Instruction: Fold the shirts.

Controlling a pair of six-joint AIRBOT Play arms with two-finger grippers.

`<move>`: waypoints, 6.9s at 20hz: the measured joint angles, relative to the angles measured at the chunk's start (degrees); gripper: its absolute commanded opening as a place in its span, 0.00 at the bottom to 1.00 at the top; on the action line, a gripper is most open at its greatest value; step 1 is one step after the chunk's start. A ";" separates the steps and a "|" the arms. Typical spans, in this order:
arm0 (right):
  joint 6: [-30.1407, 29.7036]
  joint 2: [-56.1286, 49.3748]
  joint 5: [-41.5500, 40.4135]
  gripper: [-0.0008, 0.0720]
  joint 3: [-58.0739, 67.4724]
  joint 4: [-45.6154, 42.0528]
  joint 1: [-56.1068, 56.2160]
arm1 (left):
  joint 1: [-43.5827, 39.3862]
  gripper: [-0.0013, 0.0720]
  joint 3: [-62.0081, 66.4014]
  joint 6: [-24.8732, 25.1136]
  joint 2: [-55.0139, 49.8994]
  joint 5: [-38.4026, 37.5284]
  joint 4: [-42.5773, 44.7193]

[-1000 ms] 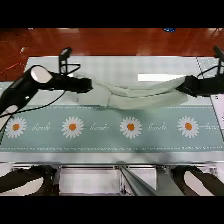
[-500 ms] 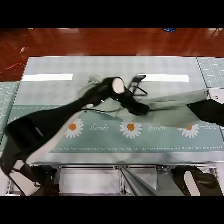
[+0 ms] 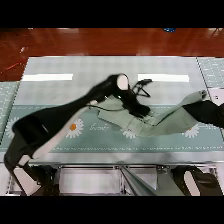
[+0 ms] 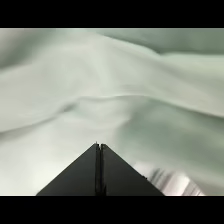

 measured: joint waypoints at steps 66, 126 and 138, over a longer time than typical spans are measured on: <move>-15.78 -55.41 -28.00 0.04 13.79 25.18 28.13 | 46.88 0.05 -66.34 3.67 64.43 11.26 -0.22; -8.79 -28.37 -10.03 0.04 17.18 0.50 -16.44 | 39.74 0.05 -26.10 2.99 45.59 12.63 -0.26; 2.54 -55.08 -4.96 0.04 31.26 -34.86 21.42 | 28.57 0.05 -17.66 -18.01 28.70 1.57 31.82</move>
